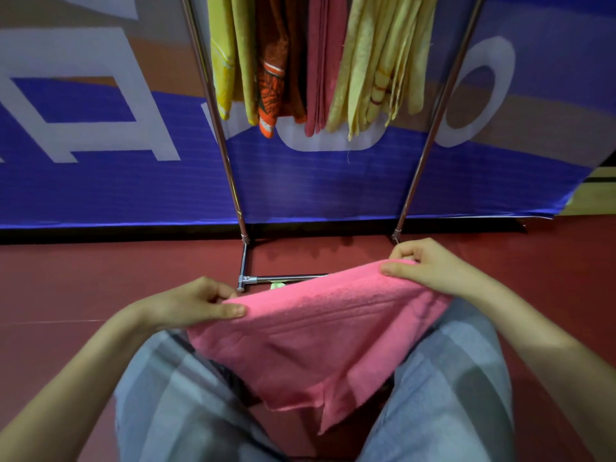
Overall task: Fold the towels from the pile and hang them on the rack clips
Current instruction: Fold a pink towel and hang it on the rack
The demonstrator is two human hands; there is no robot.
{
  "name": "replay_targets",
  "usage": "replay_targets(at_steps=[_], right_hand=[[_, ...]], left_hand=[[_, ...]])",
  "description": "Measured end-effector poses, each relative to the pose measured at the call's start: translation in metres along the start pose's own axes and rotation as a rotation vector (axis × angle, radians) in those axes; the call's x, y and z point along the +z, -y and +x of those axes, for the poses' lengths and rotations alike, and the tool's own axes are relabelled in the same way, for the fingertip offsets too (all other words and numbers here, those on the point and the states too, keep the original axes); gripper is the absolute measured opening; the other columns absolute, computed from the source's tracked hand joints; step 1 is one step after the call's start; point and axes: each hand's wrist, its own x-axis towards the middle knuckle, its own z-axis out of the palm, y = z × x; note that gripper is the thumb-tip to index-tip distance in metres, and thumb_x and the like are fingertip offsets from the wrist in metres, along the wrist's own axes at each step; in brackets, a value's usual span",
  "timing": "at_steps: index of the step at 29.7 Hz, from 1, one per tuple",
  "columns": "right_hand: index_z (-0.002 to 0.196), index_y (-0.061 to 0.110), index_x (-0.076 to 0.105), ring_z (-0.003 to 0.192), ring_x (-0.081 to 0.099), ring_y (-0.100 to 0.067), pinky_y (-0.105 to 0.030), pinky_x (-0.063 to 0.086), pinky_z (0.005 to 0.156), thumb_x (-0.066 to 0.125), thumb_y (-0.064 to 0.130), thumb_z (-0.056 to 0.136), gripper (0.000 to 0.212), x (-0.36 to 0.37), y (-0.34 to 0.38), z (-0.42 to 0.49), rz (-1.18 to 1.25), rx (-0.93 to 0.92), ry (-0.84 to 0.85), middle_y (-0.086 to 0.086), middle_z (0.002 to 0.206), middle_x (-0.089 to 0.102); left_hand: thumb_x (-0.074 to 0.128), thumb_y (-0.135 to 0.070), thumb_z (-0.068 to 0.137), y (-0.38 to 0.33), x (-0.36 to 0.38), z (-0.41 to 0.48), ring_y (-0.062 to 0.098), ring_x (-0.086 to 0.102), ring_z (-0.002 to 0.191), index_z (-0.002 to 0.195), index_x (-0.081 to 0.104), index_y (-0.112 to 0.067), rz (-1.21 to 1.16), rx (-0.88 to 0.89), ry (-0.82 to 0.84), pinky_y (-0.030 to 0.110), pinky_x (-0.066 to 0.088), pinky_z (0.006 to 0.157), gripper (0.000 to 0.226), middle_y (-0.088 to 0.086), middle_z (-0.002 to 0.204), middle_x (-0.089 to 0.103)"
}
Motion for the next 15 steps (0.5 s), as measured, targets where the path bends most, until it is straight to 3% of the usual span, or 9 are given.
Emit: replay_targets(at_steps=[4, 7, 9, 11, 15], right_hand=[[0.059, 0.018, 0.06, 0.051, 0.045, 0.008, -0.008, 0.036, 0.055, 0.069, 0.013, 0.077, 0.02, -0.005, -0.008, -0.001, -0.014, 0.046, 0.024, 0.006, 0.059, 0.055], [0.061, 0.016, 0.062, 0.053, 0.047, 0.006, -0.009, 0.037, 0.057, 0.068, 0.014, 0.077, 0.017, -0.007, -0.015, -0.003, 0.021, 0.095, 0.029, 0.005, 0.061, 0.057], [0.063, 0.013, 0.062, 0.053, 0.046, 0.004, -0.009, 0.036, 0.055, 0.067, 0.014, 0.078, 0.016, -0.007, -0.018, -0.005, 0.037, 0.123, 0.036, 0.001, 0.062, 0.056], [0.06, 0.014, 0.06, 0.05, 0.041, 0.003, -0.011, 0.033, 0.051, 0.068, 0.016, 0.078, 0.019, -0.007, -0.021, -0.005, -0.008, 0.142, 0.065, 0.0, 0.059, 0.052], [0.05, 0.018, 0.052, 0.045, 0.03, -0.001, -0.02, 0.025, 0.05, 0.07, 0.026, 0.076, 0.032, -0.009, -0.031, -0.008, -0.187, 0.169, 0.146, 0.009, 0.048, 0.038]], left_hand=[[0.075, -0.066, 0.043, 0.014, -0.01, -0.005, 0.001, 0.053, 0.063, 0.065, 0.07, -0.018, 0.0, 0.03, -0.021, 0.012, 0.043, 0.06, 0.053, -0.006, 0.062, 0.061], [0.077, -0.067, 0.036, 0.02, -0.012, -0.006, 0.002, 0.052, 0.056, 0.06, 0.068, -0.013, -0.087, -0.001, -0.119, 0.012, 0.043, 0.054, 0.06, -0.003, 0.055, 0.058], [0.077, -0.055, 0.053, 0.022, -0.009, -0.006, 0.002, 0.048, 0.047, 0.057, 0.063, -0.013, -0.127, -0.061, -0.157, 0.012, 0.041, 0.046, 0.045, -0.004, 0.048, 0.05], [0.068, -0.028, 0.075, 0.025, -0.008, -0.005, 0.004, 0.043, 0.042, 0.053, 0.059, -0.014, -0.103, -0.112, -0.182, 0.014, 0.038, 0.043, 0.027, -0.004, 0.045, 0.044], [0.062, -0.008, 0.081, 0.034, -0.009, -0.008, 0.004, 0.047, 0.041, 0.052, 0.065, -0.012, -0.227, -0.123, -0.273, 0.012, 0.04, 0.041, 0.029, -0.002, 0.048, 0.052]])
